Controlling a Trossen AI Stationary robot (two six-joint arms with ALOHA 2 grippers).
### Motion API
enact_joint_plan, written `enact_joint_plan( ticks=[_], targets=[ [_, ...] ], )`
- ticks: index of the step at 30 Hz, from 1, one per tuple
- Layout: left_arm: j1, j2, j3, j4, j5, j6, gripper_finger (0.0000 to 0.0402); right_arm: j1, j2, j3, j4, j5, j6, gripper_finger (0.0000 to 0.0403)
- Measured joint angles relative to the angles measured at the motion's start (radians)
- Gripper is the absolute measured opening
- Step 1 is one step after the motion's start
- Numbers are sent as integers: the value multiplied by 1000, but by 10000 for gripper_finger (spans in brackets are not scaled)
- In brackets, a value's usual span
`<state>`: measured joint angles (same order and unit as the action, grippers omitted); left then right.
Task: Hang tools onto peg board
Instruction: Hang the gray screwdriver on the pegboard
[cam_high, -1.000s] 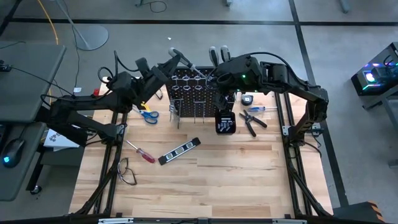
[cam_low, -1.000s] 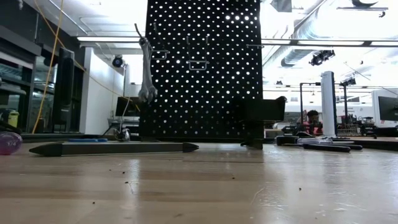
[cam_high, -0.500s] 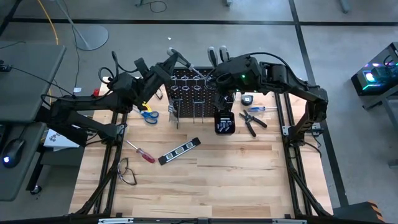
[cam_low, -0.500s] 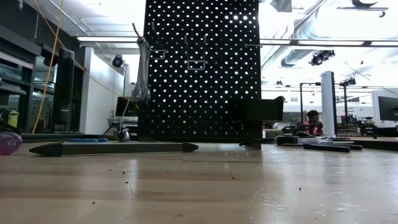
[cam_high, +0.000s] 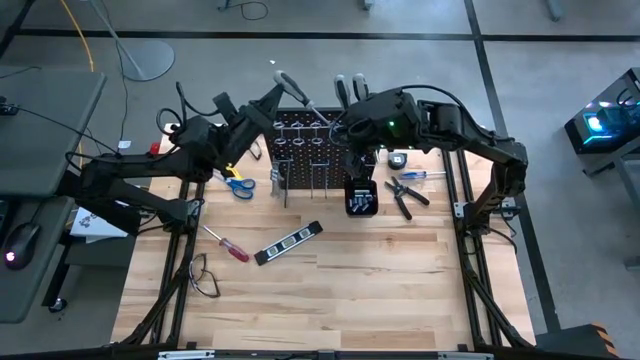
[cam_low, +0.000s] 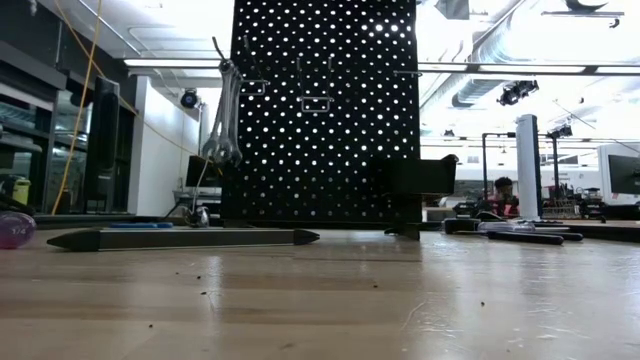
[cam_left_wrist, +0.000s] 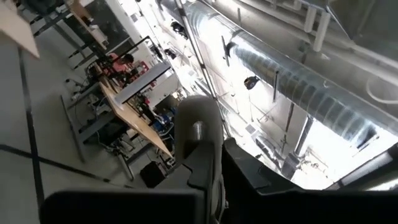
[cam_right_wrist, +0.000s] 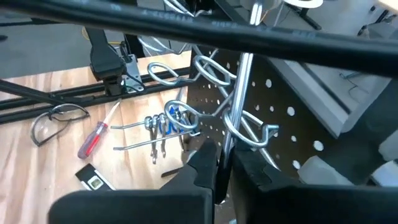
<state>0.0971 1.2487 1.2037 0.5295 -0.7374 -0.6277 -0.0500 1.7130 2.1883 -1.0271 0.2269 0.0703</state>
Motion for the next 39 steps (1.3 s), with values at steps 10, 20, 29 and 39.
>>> enact_joint_plan(
  ticks=[10,20,29,39],
  targets=[
    [0,-38,0,-65,83,40,108,32,-13,2,-30,109,-97,4],
    [18,-49,0,-138,144,46,190,33,-31,2,-53,102,-111,0],
    [50,-50,1,-241,289,-23,235,33,-32,2,-58,104,-97,0],
    [50,-48,0,-238,304,-41,239,32,-32,2,-52,107,-75,0]
  ],
)
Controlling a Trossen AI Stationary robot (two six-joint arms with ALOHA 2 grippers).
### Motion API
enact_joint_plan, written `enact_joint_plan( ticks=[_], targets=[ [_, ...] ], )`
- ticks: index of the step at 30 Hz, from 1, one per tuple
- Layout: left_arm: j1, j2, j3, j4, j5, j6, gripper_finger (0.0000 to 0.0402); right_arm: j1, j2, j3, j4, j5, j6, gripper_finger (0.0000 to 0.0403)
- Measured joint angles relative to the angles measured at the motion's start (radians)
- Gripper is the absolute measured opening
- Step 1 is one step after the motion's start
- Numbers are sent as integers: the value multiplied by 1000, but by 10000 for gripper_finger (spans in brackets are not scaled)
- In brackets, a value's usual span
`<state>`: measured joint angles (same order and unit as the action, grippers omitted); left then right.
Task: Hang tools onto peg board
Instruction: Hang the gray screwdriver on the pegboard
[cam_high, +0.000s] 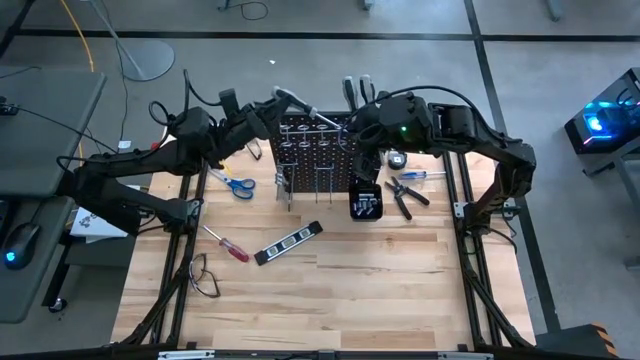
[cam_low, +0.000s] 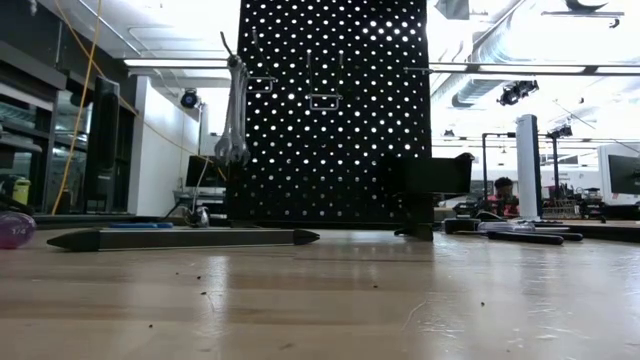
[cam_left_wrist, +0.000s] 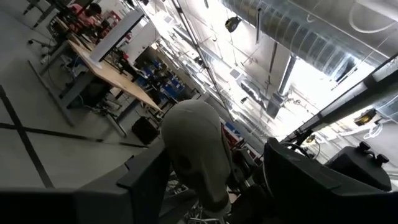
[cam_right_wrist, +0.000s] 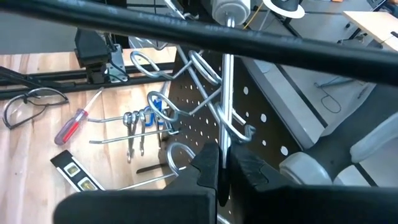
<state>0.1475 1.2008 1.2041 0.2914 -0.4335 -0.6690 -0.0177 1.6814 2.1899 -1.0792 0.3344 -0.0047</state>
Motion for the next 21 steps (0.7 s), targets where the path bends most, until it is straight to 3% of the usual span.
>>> enact_joint_plan(
  ticks=[14,21],
  targets=[
    [13,32,-1,154,-4,80,239,-1,2,0,12,14,26,0],
    [14,32,1,169,71,222,239,0,2,-1,21,-3,25,0]
  ],
)
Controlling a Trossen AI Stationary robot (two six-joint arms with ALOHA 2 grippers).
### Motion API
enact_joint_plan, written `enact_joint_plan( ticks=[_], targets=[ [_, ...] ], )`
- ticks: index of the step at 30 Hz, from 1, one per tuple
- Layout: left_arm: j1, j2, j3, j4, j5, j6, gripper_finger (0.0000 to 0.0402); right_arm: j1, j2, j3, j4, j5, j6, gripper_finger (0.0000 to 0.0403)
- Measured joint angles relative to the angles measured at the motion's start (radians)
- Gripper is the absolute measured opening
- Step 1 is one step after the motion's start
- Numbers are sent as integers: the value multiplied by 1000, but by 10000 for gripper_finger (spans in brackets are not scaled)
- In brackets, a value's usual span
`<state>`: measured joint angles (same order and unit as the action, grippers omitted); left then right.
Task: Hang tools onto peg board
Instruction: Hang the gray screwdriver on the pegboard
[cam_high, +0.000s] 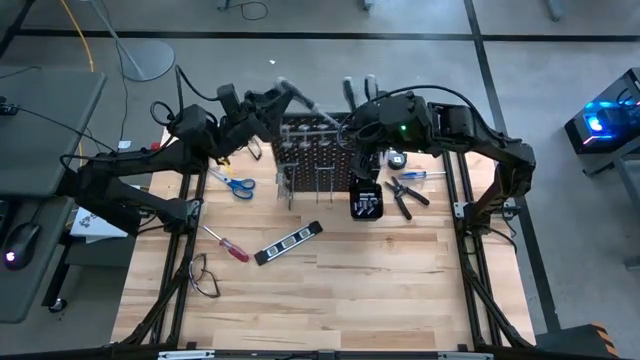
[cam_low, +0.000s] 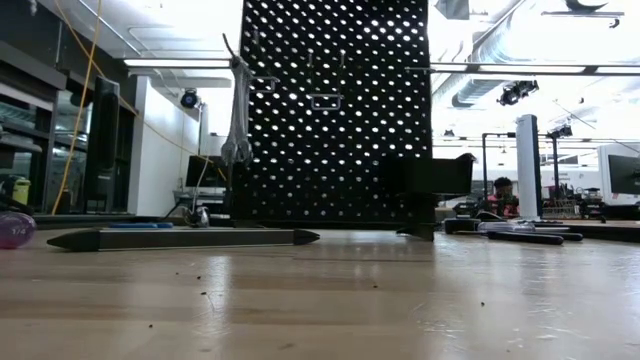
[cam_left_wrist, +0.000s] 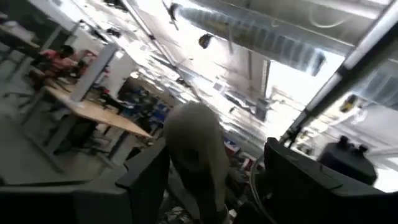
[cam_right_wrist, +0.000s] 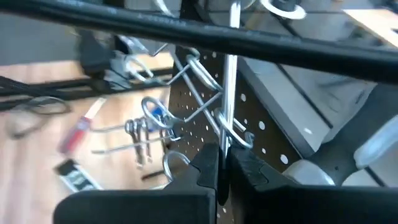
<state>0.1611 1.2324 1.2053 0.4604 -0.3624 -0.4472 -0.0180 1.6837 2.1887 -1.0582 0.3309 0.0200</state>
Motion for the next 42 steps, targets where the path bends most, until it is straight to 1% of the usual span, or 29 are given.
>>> enact_joint_plan(
  ticks=[3,6,9,14,16,18,20,23,24,27,29,34,38,42],
  targets=[
    [-2,8,-2,-14,0,63,239,5,4,0,28,-96,-16,0],
    [-4,12,-2,-5,-34,127,239,5,15,-1,59,-142,-16,0],
    [-11,17,0,-9,-44,170,239,14,27,-1,57,-126,-20,0],
    [-16,12,0,0,-53,169,238,14,35,-1,52,-119,-25,0],
    [-16,8,-2,1,-56,169,233,14,35,-1,53,-105,-25,0],
    [-16,1,-2,-3,-58,170,215,14,33,-1,51,-92,-25,0],
    [-16,-1,-2,2,-58,170,184,14,31,-1,49,-88,-25,1],
    [-19,-1,-2,8,-52,153,113,14,30,-1,39,-86,-25,13],
    [-23,-1,-1,21,-31,136,94,14,31,-1,34,-81,-27,19],
    [-28,-3,-1,21,-25,142,92,16,30,-1,38,-88,-7,39],
    [-24,-3,-2,12,-39,143,92,19,23,0,40,-99,-4,52],
    [-25,-13,-2,5,-43,150,92,31,20,2,39,-52,-4,86],
    [-29,-13,-2,11,-41,128,92,41,7,1,38,-43,2,110],
    [-29,-22,-2,22,-18,93,91,54,-6,3,37,-19,3,124]
  ],
)
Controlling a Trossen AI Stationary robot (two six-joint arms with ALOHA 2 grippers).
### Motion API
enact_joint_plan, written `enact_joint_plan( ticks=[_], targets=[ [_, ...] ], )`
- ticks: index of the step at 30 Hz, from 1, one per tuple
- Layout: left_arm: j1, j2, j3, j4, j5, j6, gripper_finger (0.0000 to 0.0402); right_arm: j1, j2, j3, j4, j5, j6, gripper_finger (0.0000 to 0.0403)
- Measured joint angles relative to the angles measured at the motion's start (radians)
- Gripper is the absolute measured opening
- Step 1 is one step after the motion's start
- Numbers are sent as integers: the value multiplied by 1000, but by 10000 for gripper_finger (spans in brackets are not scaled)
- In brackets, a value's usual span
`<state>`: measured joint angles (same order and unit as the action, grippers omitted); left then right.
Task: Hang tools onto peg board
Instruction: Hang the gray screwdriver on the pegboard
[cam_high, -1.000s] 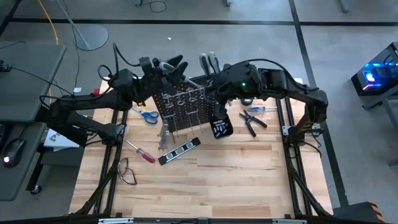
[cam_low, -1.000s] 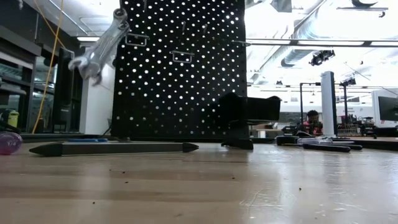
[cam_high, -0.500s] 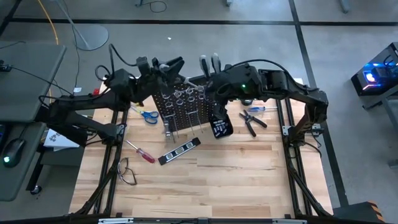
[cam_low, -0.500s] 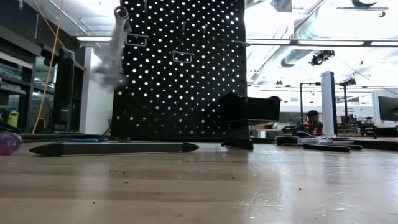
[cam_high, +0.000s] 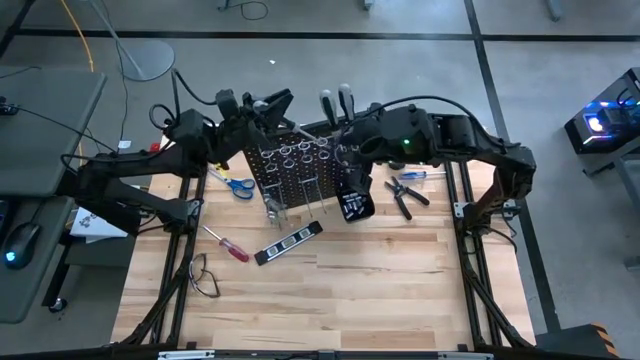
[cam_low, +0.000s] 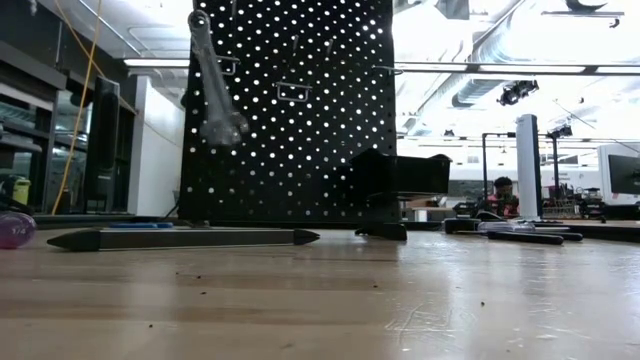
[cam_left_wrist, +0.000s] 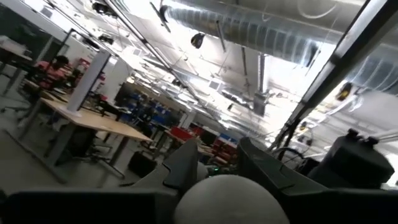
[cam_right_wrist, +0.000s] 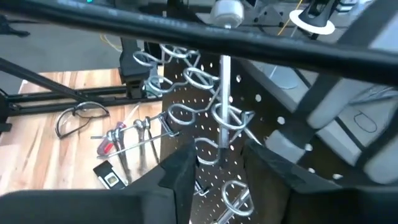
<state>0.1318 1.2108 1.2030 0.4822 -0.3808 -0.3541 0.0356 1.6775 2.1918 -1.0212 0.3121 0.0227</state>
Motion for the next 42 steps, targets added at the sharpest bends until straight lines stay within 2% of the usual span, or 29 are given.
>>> enact_joint_plan(
  ticks=[9,14,31,38,42],
  targets=[
    [1,-50,0,2,42,-63,91,5,-31,1,-9,8,3,126],
    [0,-83,0,-55,47,-59,91,5,-36,1,-23,6,4,126],
    [0,-138,0,-57,41,-45,90,17,-47,0,-36,-9,-4,126],
    [-10,-145,1,-38,160,-45,90,18,-97,0,-31,-10,-2,126],
    [-46,-139,1,-38,234,-27,90,26,-119,1,41,-81,9,126]
  ],
)
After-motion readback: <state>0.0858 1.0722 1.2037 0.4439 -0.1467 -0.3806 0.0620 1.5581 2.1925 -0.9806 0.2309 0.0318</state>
